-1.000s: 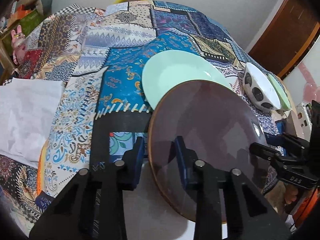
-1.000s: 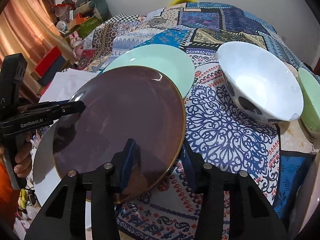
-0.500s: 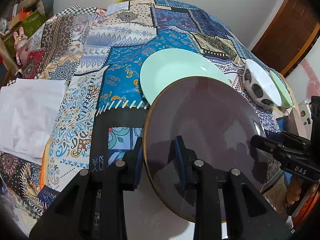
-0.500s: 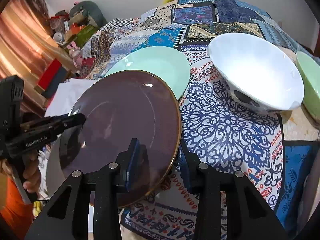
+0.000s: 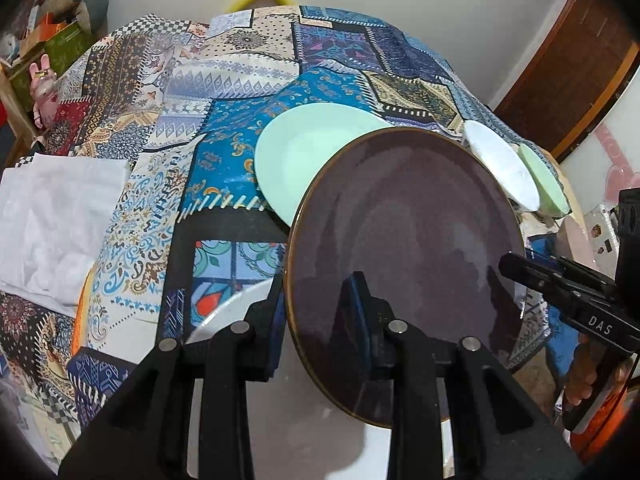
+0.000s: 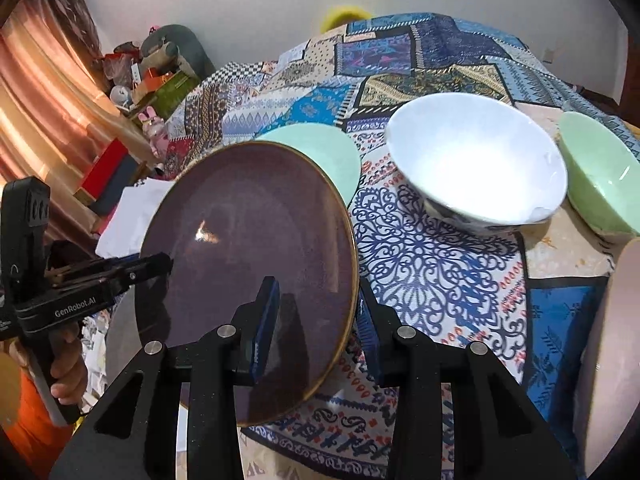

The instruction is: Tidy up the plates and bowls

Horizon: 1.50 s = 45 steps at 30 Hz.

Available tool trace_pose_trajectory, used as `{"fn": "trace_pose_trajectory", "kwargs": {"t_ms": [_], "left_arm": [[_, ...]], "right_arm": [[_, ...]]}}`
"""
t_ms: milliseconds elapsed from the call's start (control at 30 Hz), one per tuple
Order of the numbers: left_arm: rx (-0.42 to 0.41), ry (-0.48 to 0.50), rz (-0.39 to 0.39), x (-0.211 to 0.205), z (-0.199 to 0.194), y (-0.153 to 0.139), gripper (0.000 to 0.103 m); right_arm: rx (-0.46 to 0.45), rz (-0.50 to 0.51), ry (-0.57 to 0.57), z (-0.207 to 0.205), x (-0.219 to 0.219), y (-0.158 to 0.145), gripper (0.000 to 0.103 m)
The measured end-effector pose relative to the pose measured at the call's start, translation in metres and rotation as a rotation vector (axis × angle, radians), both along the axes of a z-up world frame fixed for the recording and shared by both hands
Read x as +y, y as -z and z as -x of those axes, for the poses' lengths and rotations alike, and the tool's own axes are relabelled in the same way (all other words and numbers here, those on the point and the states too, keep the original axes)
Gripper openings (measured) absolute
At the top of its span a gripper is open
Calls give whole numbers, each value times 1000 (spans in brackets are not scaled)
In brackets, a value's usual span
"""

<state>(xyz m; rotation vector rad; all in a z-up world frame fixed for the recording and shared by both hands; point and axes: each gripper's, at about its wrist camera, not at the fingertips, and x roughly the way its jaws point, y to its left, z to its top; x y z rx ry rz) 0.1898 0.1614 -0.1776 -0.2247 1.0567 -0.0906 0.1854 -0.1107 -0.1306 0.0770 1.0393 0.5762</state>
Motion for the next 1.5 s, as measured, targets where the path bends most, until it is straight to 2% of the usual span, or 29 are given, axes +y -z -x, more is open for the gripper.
{"fn": "trace_pose_trajectory", "kwargs": {"t_ms": [500,867,1233,1500], "left_arm": [[-33,16,8,-38,31,-31,30],[-47,44,-5,-74,56,-48,30],[-34,79,-11,-106,73,-50,30],[3,106,-13,-127,74,-38,30]], "right_arm": [[-55,-31,25,23,-35,-30,35],[-78,-42,46,45,-64,-39,35],[-70,-54,80,61,-94,-36,35],[-37,-51,106,61,-113,-22,35]]}}
